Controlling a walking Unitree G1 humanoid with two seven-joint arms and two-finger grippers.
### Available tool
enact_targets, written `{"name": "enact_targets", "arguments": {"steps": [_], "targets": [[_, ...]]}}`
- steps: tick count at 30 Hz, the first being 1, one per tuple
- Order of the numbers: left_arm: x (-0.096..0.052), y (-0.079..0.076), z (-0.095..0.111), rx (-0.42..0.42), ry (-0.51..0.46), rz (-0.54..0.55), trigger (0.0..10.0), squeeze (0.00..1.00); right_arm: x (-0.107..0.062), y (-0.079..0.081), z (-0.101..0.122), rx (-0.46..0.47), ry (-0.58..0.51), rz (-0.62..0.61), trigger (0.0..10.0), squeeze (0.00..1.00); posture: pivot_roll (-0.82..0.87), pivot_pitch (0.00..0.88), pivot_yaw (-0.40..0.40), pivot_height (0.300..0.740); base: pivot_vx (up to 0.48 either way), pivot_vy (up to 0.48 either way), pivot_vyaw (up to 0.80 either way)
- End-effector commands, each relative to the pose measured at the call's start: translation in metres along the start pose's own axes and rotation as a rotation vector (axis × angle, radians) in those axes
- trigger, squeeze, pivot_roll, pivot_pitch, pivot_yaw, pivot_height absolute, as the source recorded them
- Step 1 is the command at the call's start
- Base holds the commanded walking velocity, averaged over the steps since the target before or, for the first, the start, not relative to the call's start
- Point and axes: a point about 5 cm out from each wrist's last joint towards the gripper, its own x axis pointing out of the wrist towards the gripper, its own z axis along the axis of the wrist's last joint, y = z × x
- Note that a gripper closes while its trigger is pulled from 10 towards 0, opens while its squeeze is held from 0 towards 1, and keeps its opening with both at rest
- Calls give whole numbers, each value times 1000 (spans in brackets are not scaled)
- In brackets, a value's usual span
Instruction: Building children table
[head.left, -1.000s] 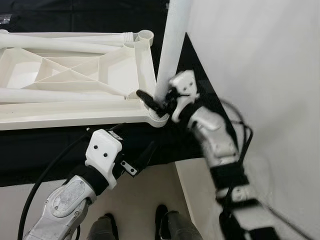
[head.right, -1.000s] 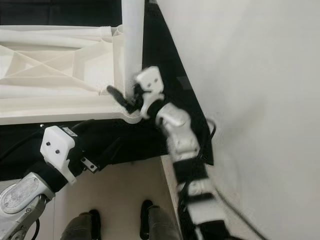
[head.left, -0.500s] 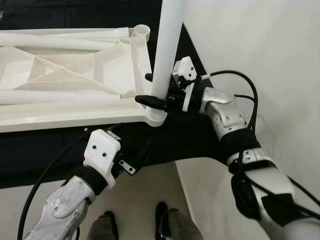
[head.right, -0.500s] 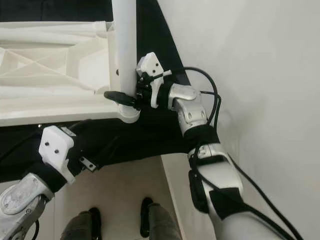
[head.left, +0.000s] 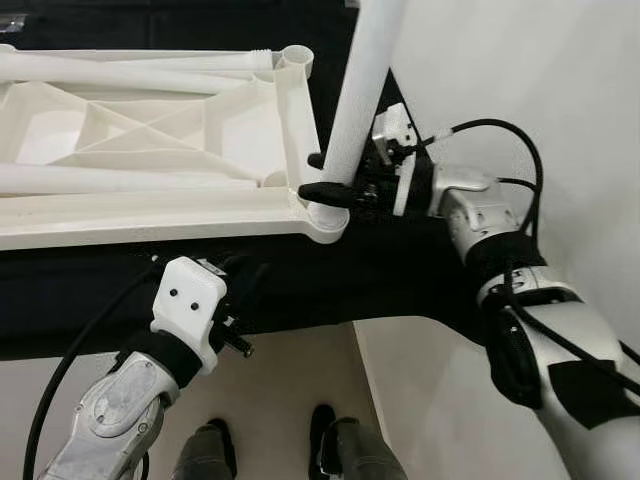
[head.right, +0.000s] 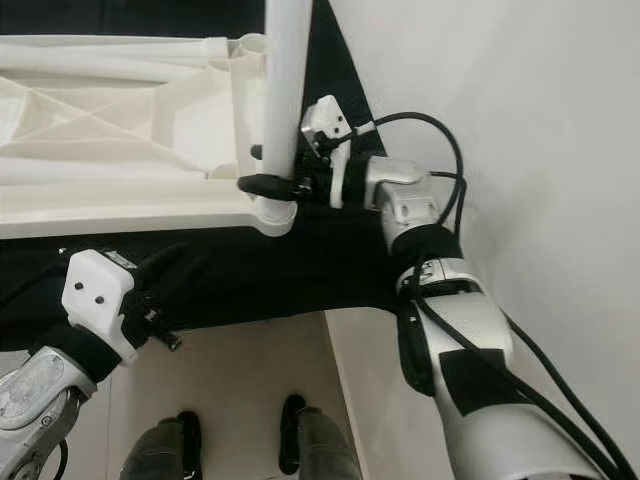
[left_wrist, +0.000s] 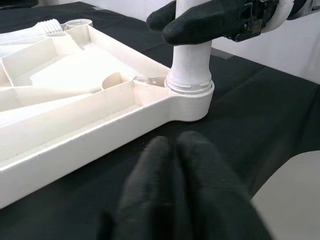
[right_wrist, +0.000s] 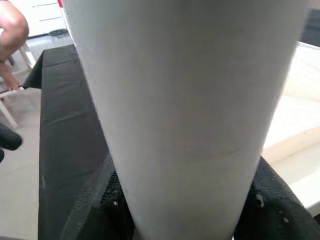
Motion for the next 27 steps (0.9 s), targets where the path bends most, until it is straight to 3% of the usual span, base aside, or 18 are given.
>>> {"name": "enact_targets", "arguments": {"steps": [1, 4, 6, 7, 8, 9, 10, 12, 13, 14, 17, 18, 21, 22, 26, 27], "targets": [[-4, 0, 1, 15, 5, -8, 0, 0, -14, -3, -11, 48, 1, -49, 0, 0, 139, 290, -142, 740, 0, 0, 0], [-4, 1, 1, 20, 5, -3, 0, 0, -20, -3, -19, 58, 13, -95, 0, 0, 127, 297, -148, 740, 0, 0, 0], [-6, 4, 1, 26, 7, 10, 0, 0, -23, 1, -38, 96, 10, -218, 0, 0, 122, 302, -151, 740, 0, 0, 0], [-6, 4, 1, 26, 7, 10, 0, 0, -23, 1, -38, 96, 10, -218, 0, 0, 122, 302, -151, 740, 0, 0, 0], [-7, 6, 1, 31, 10, 15, 0, 0, -21, 7, -54, 112, 11, -388, 0, 0, 125, 306, -152, 740, 0, 0, 0], [-7, 6, 1, 31, 10, 15, 0, 0, -21, 7, -54, 112, 11, -388, 0, 0, 125, 306, -152, 740, 0, 0, 0], [-8, 8, 1, 37, 13, 18, 0, 0, -18, 26, -77, 165, 49, -673, 0, 0, 124, 309, -146, 740, 0, 0, 0], [-8, 8, 1, 37, 13, 18, 0, 0, -18, 26, -77, 165, 49, -673, 0, 0, 124, 309, -146, 740, 0, 0, 0], [-9, 11, 2, 42, 16, 22, 0, 0, -16, 57, -89, 183, 83, -799, 0, 0, 114, 321, -127, 740, 0, 0, 0], [-10, 14, 1, 43, 19, 25, 0, 0, -12, 79, -94, 210, 103, -843, 0, 0, 92, 309, -105, 740, 0, 0, 0], [-9, 15, 1, 44, 16, 35, 0, 0, -9, 86, -93, 206, 106, -844, 0, 0, 83, 299, -105, 740, 0, 0, 0], [-6, 16, 0, 48, 11, 40, 0, 0, -2, 85, -90, 194, 101, -782, 0, 0, 89, 304, -115, 740, 0, 0, 0], [-5, 16, 1, 49, 5, 44, 0, 0, 2, 79, -89, 185, 103, -761, 157, 0, 87, 299, -117, 740, 0, 0, 0], [-4, 17, 1, 49, 2, 45, 0, 0, 7, 74, -84, 190, 86, -716, 10000, 0, 96, 297, -116, 740, 0, 0, 0], [-4, 16, 1, 47, 4, 42, 0, 0, 12, 72, -79, 196, 75, -675, 10000, 0, 97, 296, -115, 740, 0, 0, 0], [-4, 17, 1, 49, 8, 45, 4863, 0, 18, 69, -70, 208, 16, -590, 10000, 325, 99, 292, -114, 740, 0, 0, 0]]}}
